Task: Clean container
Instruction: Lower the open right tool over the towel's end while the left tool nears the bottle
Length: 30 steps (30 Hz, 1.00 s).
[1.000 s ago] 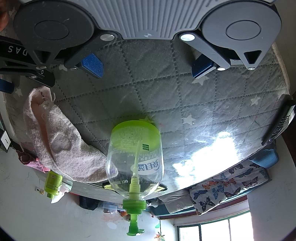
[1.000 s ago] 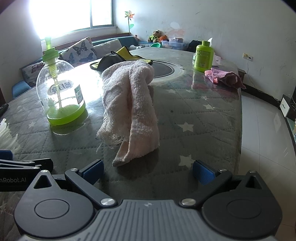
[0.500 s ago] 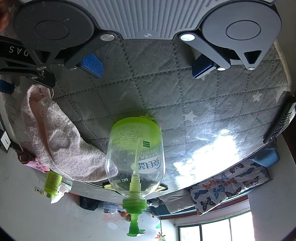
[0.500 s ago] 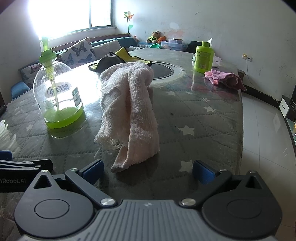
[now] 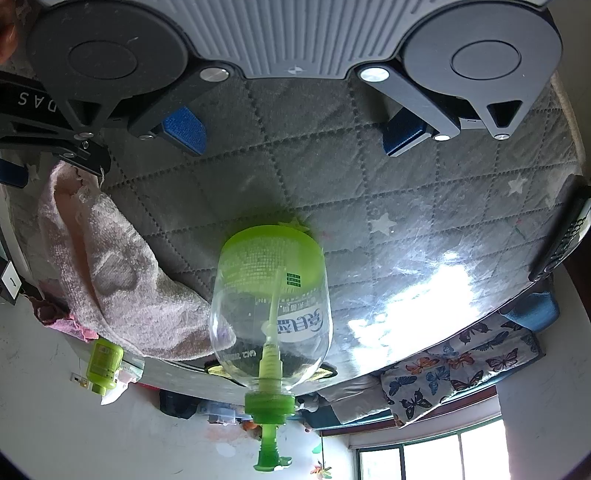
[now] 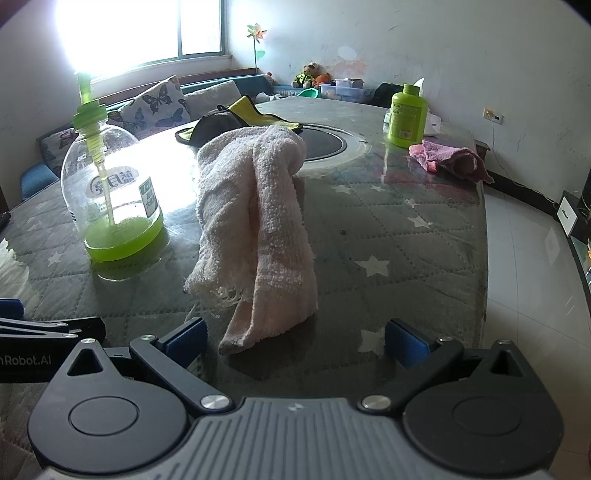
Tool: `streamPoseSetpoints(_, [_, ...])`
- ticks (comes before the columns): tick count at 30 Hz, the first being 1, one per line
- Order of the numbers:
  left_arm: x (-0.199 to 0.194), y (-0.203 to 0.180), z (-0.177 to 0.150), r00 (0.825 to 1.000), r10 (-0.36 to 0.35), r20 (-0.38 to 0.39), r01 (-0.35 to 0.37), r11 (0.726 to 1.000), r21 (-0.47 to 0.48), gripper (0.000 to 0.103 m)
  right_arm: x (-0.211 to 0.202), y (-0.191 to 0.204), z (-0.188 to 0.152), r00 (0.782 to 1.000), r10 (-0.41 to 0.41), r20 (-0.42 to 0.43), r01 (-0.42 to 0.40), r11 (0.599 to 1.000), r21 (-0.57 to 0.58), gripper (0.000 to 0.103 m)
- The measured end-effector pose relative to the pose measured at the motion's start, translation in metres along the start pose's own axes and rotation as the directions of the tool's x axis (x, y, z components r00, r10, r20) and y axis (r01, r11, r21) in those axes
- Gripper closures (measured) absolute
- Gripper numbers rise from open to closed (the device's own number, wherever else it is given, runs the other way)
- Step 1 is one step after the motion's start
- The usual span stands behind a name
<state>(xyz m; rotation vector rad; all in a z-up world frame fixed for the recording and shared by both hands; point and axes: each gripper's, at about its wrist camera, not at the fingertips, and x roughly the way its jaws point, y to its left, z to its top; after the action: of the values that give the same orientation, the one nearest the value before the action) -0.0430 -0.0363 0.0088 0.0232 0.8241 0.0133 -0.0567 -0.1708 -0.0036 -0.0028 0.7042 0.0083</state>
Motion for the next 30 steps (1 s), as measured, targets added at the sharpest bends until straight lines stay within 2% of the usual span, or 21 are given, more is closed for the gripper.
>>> streamPoseSetpoints(30, [0.0085, 0.0016, 0.0086, 1.000, -0.001, 0.001, 0.001, 1.000, -0.002, 0.000, 0.0096, 0.0003, 0.0083, 1.000, -0.005, 0.000, 0.005, 1.000, 0.005, 0.000])
